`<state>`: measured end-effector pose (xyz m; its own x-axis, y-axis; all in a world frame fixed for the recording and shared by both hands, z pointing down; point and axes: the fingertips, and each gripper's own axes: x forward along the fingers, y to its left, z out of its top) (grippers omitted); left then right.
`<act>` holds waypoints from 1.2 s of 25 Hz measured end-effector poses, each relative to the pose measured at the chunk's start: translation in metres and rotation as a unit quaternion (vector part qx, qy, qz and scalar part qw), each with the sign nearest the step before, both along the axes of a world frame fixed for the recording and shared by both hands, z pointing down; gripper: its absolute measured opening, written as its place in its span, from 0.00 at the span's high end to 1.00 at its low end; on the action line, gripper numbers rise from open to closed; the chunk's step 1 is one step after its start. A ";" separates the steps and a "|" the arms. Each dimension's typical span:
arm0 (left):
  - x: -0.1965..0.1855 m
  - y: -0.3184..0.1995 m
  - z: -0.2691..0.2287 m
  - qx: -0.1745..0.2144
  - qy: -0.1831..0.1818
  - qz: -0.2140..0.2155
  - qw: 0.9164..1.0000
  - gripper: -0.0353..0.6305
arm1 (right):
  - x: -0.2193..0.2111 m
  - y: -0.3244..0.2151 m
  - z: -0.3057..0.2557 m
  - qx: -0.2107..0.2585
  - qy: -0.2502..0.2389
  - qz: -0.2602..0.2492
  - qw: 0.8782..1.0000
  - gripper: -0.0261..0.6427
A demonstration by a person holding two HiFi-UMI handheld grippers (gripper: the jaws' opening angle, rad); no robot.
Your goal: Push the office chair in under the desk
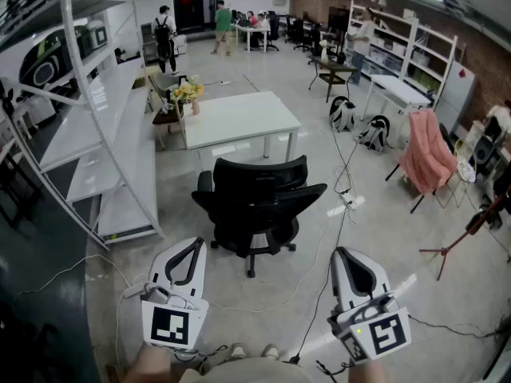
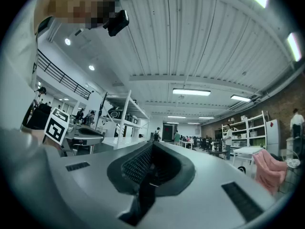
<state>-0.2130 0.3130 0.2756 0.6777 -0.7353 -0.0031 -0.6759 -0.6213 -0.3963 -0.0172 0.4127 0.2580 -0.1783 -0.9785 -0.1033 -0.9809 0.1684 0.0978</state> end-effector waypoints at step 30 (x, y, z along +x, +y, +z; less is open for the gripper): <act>0.036 0.016 0.024 -0.018 0.001 -0.052 0.998 0.82 | 0.054 0.006 0.048 -0.052 -0.009 -0.059 0.997 0.90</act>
